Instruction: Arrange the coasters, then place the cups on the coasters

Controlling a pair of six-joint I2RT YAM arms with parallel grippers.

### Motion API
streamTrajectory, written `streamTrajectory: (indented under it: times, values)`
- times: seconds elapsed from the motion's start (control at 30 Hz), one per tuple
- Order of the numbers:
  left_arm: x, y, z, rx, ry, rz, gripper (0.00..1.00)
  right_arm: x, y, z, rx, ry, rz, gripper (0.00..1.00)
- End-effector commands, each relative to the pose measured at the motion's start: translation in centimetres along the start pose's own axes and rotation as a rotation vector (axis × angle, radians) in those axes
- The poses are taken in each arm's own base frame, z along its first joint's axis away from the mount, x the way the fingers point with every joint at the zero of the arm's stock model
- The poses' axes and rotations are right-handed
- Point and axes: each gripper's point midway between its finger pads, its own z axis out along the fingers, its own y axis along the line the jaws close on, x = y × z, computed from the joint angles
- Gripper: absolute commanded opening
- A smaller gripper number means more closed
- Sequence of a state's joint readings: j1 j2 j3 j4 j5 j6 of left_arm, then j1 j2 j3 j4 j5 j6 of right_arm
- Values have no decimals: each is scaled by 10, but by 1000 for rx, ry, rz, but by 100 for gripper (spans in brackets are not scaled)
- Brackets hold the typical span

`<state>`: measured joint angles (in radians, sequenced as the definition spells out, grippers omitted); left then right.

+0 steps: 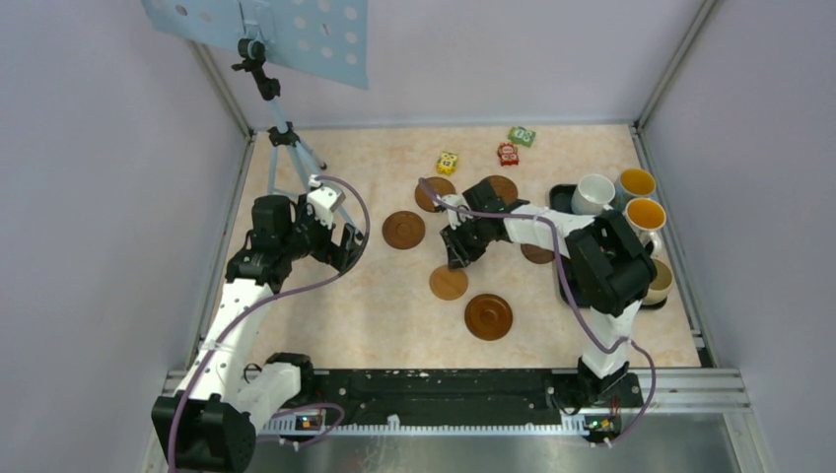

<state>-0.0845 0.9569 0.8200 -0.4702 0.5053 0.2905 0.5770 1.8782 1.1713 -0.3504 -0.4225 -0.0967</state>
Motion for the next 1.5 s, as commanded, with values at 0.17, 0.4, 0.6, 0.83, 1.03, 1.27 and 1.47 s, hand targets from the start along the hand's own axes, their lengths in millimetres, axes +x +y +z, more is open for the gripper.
streamTrajectory:
  times: [0.17, 0.4, 0.6, 0.83, 1.03, 1.27, 1.47]
  values:
    - [-11, -1, -2, 9, -51, 26, 99, -4, 18, -62, 23, -65, -156, 48]
    - [-12, -2, -2, 18, -52, 27, 99, 45, 9, -73, 62, 23, -196, 50]
    - [-12, -4, -3, 27, -55, 31, 99, 74, 12, -71, 53, 62, -198, 49]
    - [-11, -7, -3, 42, -56, 37, 99, 95, 12, -67, 94, 99, -290, 49]
    - [-11, -7, -2, 46, -56, 35, 99, 102, 11, -62, 120, 110, -341, 49]
    - [-11, -7, -1, 50, -56, 39, 99, 106, 17, -57, 175, 130, -432, 52]
    - [-12, -19, -3, 128, -59, 98, 99, 99, -1, -55, 280, 165, -410, 44]
